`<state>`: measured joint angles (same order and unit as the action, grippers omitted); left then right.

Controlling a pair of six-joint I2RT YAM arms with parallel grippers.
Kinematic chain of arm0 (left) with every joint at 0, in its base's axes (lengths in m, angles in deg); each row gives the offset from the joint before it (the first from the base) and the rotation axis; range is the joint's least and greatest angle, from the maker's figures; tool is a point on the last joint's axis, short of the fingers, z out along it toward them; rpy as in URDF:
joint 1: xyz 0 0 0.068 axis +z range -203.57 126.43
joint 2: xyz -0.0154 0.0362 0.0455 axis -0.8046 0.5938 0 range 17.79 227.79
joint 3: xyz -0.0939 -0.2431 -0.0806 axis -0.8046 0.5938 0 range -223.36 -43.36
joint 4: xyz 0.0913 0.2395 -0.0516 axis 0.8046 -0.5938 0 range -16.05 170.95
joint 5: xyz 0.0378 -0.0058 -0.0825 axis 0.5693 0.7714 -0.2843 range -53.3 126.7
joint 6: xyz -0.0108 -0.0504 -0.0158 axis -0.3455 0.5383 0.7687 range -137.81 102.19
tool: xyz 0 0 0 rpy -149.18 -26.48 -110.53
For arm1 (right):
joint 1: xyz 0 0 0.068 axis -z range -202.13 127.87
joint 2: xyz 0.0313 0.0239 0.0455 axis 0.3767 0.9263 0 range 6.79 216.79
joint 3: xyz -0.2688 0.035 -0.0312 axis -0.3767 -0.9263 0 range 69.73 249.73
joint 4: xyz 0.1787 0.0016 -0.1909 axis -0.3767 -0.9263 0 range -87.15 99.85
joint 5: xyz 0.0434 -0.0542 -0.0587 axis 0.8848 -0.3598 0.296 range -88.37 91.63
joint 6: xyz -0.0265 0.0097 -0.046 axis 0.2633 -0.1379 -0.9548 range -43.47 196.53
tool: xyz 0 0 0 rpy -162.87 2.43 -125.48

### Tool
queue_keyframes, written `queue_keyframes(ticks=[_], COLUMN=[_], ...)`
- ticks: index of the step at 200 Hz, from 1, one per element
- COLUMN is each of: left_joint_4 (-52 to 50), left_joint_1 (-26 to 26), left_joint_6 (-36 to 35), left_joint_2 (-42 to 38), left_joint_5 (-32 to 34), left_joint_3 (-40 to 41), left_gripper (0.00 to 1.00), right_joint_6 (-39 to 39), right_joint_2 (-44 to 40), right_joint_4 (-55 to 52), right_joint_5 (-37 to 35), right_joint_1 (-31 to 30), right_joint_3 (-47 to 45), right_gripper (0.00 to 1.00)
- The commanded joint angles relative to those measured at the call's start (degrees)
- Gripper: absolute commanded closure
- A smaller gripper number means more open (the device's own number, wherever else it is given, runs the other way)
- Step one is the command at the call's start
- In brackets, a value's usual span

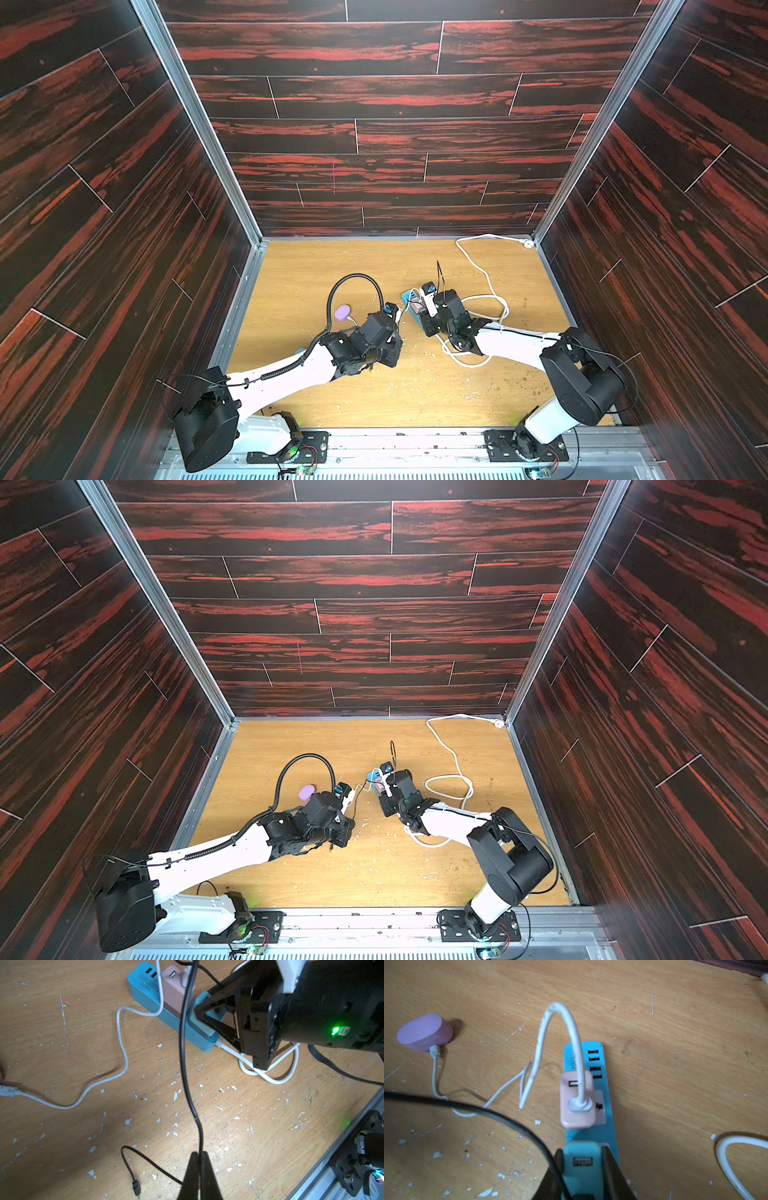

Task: Charge the bluetooth headset
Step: Insert the plug into the socket.

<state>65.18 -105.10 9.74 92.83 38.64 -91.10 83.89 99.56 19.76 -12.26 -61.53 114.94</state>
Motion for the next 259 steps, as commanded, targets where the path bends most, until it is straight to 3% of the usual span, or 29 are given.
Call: queue_keyframes(ticks=[1,144,216,259], left_joint_4=[0.4,1.7,1.9,2.0], left_joint_1=[0.4,0.8,0.8,0.9], left_joint_6=[0.4,1.5,1.5,1.5], left_joint_2=[0.1,1.9,2.6,2.7], left_joint_5=[0.0,-1.0,-1.8,-1.9], left_joint_3=[-0.2,0.0,-0.3,-0.1], left_gripper=[0.98,0.98,0.98,0.98], right_joint_6=[2.5,4.8,5.2,5.8], right_joint_2=[5.1,2.4,-2.3,-4.2], right_joint_4=[-12.7,-14.7,-15.6,-15.8], right_joint_5=[1.7,0.0,-0.7,-0.6], right_joint_1=[-0.8,-3.8,-3.8,-3.7], right_joint_3=[-2.9,1.8,3.4,3.4], right_gripper=[0.95,0.89,0.78,0.66])
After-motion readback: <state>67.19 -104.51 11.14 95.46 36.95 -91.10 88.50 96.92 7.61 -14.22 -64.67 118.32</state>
